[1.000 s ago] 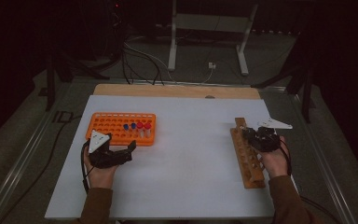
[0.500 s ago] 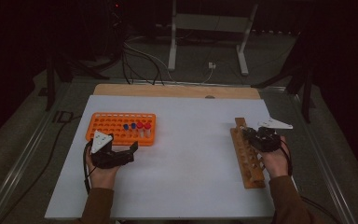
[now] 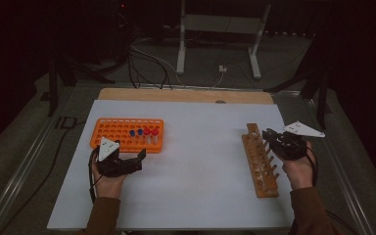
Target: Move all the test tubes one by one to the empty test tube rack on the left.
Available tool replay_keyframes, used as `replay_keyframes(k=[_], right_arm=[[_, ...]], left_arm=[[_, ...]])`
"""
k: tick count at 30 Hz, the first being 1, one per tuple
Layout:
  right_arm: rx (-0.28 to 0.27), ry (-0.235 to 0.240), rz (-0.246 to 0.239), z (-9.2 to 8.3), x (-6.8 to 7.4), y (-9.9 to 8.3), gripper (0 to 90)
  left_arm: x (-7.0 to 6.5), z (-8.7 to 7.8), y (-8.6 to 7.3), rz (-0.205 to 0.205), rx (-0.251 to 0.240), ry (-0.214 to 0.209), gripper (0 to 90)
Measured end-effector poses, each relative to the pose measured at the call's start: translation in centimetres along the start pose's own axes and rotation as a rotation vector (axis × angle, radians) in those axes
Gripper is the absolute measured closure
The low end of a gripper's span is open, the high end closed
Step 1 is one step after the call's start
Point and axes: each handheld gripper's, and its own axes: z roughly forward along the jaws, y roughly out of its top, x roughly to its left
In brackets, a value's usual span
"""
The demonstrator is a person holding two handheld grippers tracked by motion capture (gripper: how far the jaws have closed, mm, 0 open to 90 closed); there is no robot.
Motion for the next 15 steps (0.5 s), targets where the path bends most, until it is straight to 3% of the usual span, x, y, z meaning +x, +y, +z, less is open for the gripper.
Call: replay_keyframes(k=[7,15], right_arm=[[-0.057,0.044,-0.017,-2.0,0.9,1.3,76.5],[-0.078,0.131,-0.009,-2.1,3.0,0.9,76.3]], left_arm=[[-0.7,0.0,0.2,0.026,-0.01,-0.016,0.5],[-1.4,-0.2,0.6,0.038,-0.041,-0.048,0.5]])
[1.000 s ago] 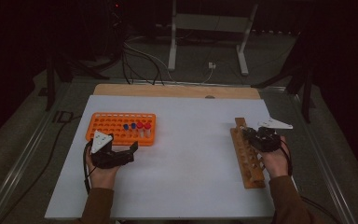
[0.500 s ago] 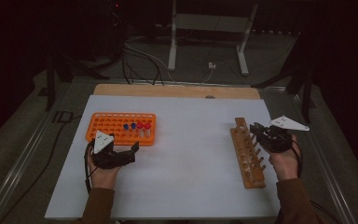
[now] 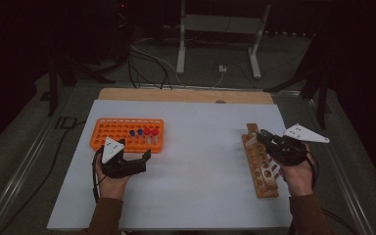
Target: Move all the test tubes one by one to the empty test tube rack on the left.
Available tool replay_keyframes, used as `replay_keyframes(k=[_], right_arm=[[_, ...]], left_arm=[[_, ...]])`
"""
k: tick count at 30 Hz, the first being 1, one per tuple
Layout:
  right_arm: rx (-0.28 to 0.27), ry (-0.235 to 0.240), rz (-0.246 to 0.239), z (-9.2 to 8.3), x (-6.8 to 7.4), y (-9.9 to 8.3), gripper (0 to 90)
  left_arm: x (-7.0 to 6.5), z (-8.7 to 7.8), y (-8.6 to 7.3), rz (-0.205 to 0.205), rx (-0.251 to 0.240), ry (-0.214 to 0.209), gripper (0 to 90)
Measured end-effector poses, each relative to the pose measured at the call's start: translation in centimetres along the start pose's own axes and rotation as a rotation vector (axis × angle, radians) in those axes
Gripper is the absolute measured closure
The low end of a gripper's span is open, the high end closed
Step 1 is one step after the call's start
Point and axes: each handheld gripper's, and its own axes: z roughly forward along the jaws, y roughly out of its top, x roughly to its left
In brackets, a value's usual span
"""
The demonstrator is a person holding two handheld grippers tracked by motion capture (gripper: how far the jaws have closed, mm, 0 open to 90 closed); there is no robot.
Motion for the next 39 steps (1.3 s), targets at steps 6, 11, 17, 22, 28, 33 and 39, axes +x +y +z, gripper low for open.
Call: replay_keyframes(k=[6,11,17,22,28,33,39], right_arm=[[0.029,0.058,0.001,1.1,1.3,-0.7,76.2],[0.042,0.097,0.0,1.7,2.4,-0.8,76.2],[0.045,0.136,-0.006,2.1,3.5,-1.0,76.2],[0.048,0.155,-0.008,2.2,4.1,-1.2,76.2],[0.055,0.178,-0.018,2.5,5.0,-1.4,76.2],[0.054,0.196,-0.027,2.6,5.7,-1.3,76.2],[0.053,0.211,-0.025,2.7,6.1,-1.4,76.2]], left_arm=[[-1.6,0.1,0.5,0.035,-0.008,-0.033,0.5],[-4.0,1.0,1.0,0.087,0.006,-0.093,0.5],[-6.5,2.3,1.4,0.123,0.013,-0.149,0.9],[-8.3,3.3,1.6,0.14,0.019,-0.192,1.1],[-10.3,4.6,1.8,0.154,0.014,-0.246,2.5],[-11.7,5.5,1.9,0.169,0.023,-0.277,3.4],[-13.2,6.1,1.9,0.198,0.046,-0.305,4.6]])
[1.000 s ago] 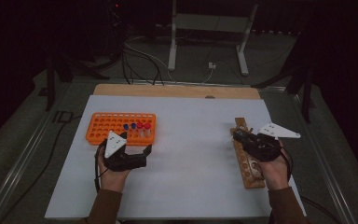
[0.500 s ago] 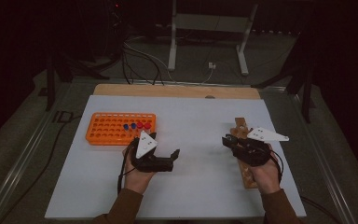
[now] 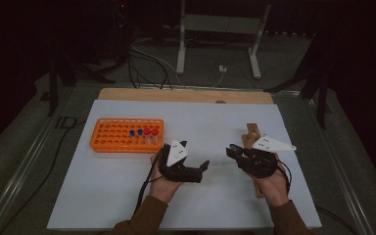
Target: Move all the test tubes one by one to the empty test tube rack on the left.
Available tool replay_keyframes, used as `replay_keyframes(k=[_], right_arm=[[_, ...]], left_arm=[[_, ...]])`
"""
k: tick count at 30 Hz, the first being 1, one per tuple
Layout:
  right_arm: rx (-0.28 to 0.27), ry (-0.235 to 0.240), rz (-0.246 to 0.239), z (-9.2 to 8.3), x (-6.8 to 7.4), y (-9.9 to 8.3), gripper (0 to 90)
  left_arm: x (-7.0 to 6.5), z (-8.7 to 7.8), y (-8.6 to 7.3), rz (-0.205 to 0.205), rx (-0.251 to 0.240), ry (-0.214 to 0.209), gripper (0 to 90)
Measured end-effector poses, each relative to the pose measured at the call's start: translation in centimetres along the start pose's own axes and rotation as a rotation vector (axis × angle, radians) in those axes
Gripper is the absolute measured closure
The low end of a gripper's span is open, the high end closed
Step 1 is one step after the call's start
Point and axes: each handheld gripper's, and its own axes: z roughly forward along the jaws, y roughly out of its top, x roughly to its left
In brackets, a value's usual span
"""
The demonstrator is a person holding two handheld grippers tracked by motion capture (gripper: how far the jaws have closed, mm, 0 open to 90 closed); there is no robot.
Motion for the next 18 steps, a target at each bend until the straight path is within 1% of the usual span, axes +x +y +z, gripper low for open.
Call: replay_keyframes(k=[5,8,9,12,14,15,18], right_arm=[[0.005,0.013,-0.002,0.3,0.4,-0.1,76.2],[0.01,0.021,-0.006,0.6,0.8,-0.1,76.2],[0.011,0.029,-0.004,0.7,1.0,-0.1,76.2],[0.014,0.077,0.027,1.0,1.2,-0.3,76.2],[0.022,0.086,0.029,1.2,1.3,-0.4,76.2],[0.025,0.09,0.033,1.3,1.4,-0.4,76.1],[0.027,0.102,0.035,1.4,1.6,-0.4,76.1]], left_arm=[[-0.7,0.6,0.1,0.007,0.01,-0.022,7.3],[-1.2,1.1,0.1,0.008,0.025,-0.052,8.1],[-1.4,1.3,0.1,0.012,0.033,-0.058,8.1],[-1.9,1.9,0.2,0.02,0.056,-0.076,8.1],[-2.2,2.2,0.2,0.031,0.062,-0.073,8.2],[-2.4,2.3,0.2,0.041,0.063,-0.065,9.9],[-2.7,2.5,0.1,0.06,0.066,-0.053,22.3]])
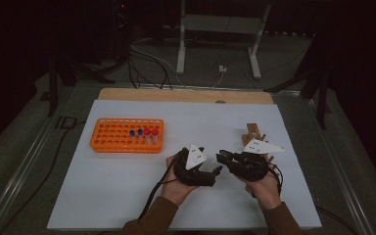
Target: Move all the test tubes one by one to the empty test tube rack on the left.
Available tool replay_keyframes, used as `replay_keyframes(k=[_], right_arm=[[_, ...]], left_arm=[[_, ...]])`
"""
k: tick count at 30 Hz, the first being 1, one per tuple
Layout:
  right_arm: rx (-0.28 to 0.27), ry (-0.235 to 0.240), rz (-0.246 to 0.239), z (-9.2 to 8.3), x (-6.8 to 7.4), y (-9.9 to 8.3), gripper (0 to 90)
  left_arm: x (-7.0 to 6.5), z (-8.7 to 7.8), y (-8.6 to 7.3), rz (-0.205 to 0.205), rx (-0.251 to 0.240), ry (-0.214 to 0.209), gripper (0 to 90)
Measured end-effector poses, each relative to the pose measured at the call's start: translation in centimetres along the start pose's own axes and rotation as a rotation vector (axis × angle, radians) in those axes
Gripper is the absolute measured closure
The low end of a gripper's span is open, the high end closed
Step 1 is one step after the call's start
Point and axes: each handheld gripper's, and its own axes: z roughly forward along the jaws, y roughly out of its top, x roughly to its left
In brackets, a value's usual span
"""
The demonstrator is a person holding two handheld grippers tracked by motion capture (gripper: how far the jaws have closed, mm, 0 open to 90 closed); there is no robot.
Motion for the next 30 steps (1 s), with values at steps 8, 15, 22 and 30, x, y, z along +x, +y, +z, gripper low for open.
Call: replay_keyframes(k=[8,15,22,30], right_arm=[[0.01,0.022,0.002,0.3,0.2,-0.1,76.1],[0.02,0.023,0.0,0.4,0.3,-0.1,76.2],[0.012,0.03,-0.019,0.3,0.4,0.0,70.6],[-0.024,0.0,-0.051,-0.3,0.0,0.1,40.6]], left_arm=[[-0.1,0.1,0.0,0.038,0.021,-0.046,60.8],[-0.2,0.2,-0.1,0.047,0.033,-0.081,72.4],[-0.3,0.0,-0.1,0.063,0.026,-0.074,76.0],[1.2,-0.8,-0.5,-0.003,0.006,-0.039,76.3]])
